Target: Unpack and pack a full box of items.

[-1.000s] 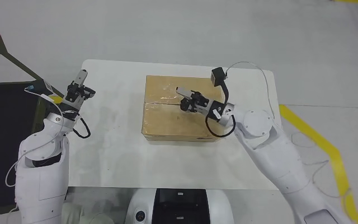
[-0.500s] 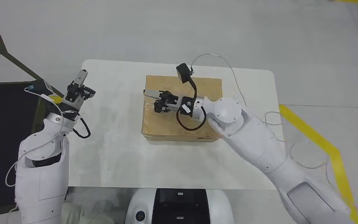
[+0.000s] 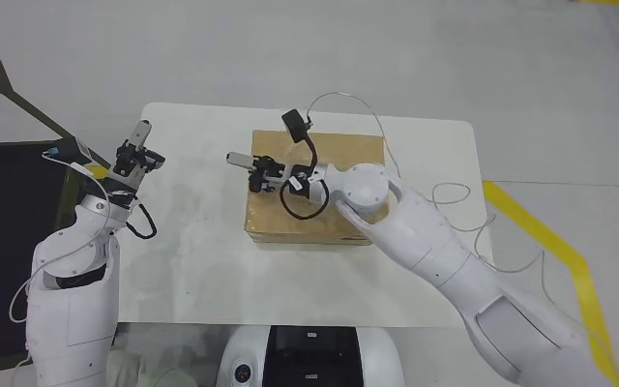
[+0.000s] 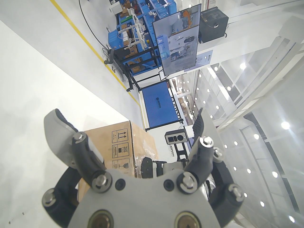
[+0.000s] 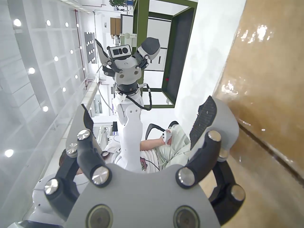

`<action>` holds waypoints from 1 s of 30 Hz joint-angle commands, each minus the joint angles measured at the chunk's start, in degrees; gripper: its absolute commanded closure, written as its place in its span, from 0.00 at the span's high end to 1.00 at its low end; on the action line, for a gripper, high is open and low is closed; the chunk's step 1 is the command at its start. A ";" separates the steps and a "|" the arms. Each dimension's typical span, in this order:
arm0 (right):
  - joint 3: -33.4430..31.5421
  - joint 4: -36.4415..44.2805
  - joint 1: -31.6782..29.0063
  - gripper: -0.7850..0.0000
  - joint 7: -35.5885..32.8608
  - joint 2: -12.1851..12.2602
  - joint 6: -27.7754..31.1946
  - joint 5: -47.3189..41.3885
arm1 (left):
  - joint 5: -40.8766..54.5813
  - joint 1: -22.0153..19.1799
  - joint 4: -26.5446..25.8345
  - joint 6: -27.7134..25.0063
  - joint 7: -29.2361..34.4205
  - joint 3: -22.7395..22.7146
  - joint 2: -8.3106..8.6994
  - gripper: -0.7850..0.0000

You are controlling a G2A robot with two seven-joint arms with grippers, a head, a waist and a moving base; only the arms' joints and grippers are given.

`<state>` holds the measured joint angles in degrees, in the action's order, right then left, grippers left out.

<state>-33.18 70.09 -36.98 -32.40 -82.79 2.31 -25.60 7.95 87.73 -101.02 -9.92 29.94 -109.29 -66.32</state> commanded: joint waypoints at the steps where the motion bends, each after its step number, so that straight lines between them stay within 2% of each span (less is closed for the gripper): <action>1: 0.23 -0.87 0.26 1.00 0.08 -0.57 -0.02 -0.02 | 0.00 0.00 0.00 0.00 0.00 0.00 0.00 1.00; 7: 0.49 -3.38 1.08 1.00 -0.33 -1.90 -2.01 0.02 | 0.00 0.00 0.00 0.00 0.00 0.00 0.00 1.00; 14: -0.84 -4.27 0.97 1.00 -1.29 -2.39 -4.32 0.23 | 0.00 0.00 0.00 0.00 0.00 0.00 0.00 1.00; 30: -8.81 1.95 -4.81 1.00 -1.89 0.14 -9.27 5.16 | 0.00 0.00 0.00 0.00 0.00 0.00 0.00 1.00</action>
<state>-41.48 71.61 -41.41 -34.25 -82.83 -6.65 -20.78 7.95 87.73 -101.02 -9.92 29.94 -109.29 -66.32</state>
